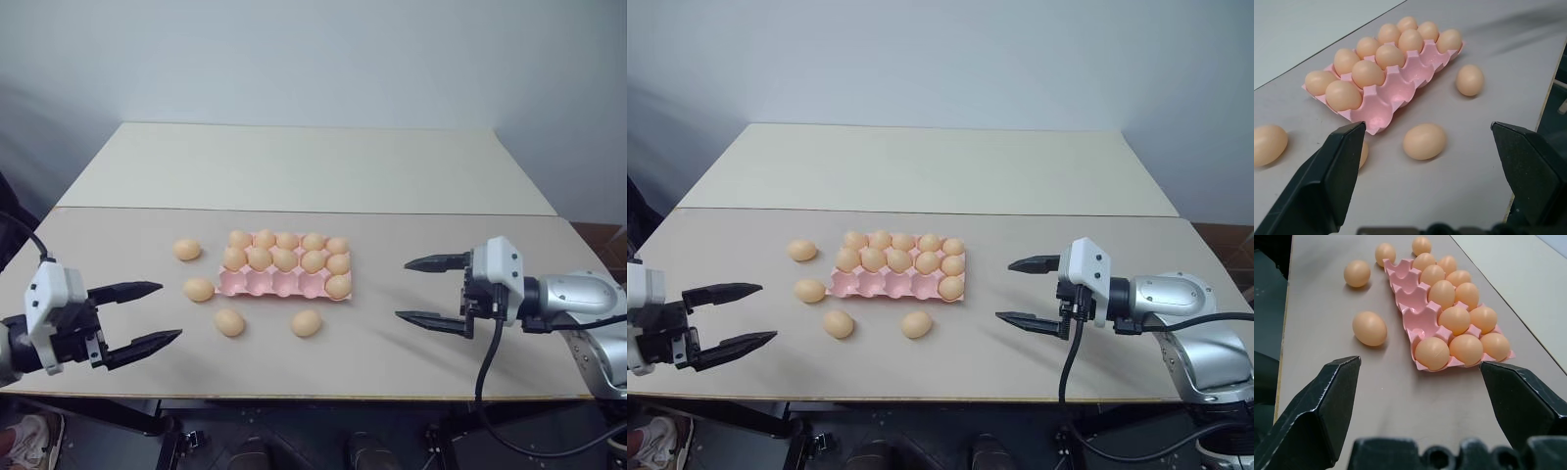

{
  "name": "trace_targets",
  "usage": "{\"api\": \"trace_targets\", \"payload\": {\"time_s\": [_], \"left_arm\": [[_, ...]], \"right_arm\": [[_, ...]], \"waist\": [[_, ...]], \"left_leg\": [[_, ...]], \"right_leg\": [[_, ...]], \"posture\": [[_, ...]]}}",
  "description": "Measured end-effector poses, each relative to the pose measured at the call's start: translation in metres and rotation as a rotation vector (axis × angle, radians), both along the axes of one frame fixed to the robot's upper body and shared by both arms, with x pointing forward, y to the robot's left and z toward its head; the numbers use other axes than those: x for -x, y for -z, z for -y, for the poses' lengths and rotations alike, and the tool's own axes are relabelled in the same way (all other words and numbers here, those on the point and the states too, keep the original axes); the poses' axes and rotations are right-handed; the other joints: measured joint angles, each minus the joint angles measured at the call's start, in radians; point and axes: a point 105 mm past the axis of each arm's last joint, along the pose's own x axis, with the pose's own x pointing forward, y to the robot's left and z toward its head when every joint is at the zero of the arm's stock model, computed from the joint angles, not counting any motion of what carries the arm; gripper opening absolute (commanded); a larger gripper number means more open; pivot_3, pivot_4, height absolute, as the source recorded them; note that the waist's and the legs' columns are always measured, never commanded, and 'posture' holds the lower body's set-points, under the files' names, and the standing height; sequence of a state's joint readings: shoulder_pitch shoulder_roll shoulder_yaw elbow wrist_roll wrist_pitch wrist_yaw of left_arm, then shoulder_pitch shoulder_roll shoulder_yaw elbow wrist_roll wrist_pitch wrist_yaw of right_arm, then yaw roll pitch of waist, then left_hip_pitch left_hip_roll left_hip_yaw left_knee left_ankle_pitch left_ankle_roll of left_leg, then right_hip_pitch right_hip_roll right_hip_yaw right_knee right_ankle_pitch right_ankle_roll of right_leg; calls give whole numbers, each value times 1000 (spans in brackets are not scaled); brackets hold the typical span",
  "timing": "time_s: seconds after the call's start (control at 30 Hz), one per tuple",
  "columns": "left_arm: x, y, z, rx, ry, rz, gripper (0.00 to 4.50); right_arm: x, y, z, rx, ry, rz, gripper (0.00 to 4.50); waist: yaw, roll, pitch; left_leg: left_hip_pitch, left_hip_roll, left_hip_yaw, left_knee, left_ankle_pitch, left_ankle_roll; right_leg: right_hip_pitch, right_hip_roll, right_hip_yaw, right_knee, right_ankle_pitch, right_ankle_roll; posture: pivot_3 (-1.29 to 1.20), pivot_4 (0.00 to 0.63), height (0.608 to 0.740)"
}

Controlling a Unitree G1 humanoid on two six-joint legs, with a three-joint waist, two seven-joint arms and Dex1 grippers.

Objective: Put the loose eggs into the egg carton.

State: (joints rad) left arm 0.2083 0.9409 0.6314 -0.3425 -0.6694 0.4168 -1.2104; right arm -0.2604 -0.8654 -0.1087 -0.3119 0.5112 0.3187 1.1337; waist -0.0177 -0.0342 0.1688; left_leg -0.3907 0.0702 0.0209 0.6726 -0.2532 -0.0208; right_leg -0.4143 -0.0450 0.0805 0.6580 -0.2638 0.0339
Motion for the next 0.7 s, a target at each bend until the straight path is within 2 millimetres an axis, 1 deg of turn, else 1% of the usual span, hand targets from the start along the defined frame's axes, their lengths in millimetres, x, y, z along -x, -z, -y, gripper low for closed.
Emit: {"api": "trace_targets", "payload": {"time_s": [0.13, 0.23, 0.7], "left_arm": [[-4, -5, 0, 11, -16, 24, 4445], [-4, -6, 1, 23, -7, 22, 4445], [-2, -2, 6, 26, 32, 7, 4445]], "right_arm": [[0, 0, 0, 0, 0, 0, 4500], [0, 1, 0, 0, 0, -2, 4500], [0, -1, -1, 7, -18, 5, 4500]], "waist": [[1, 0, 0], [0, 0, 0], [0, 0, 0]], "left_leg": [[0, 0, 0, 0, 0, 0], [0, 0, 0, 0, 0, 0], [-1, 0, 1, 0, 0, 0]], "right_leg": [[0, 0, 0, 0, 0, 0], [0, 0, 0, 0, 0, 0], [-4, 0, 2, 1, 0, 0]], "posture": [[0, 150, 740], [0, 150, 740], [0, 150, 740]]}}
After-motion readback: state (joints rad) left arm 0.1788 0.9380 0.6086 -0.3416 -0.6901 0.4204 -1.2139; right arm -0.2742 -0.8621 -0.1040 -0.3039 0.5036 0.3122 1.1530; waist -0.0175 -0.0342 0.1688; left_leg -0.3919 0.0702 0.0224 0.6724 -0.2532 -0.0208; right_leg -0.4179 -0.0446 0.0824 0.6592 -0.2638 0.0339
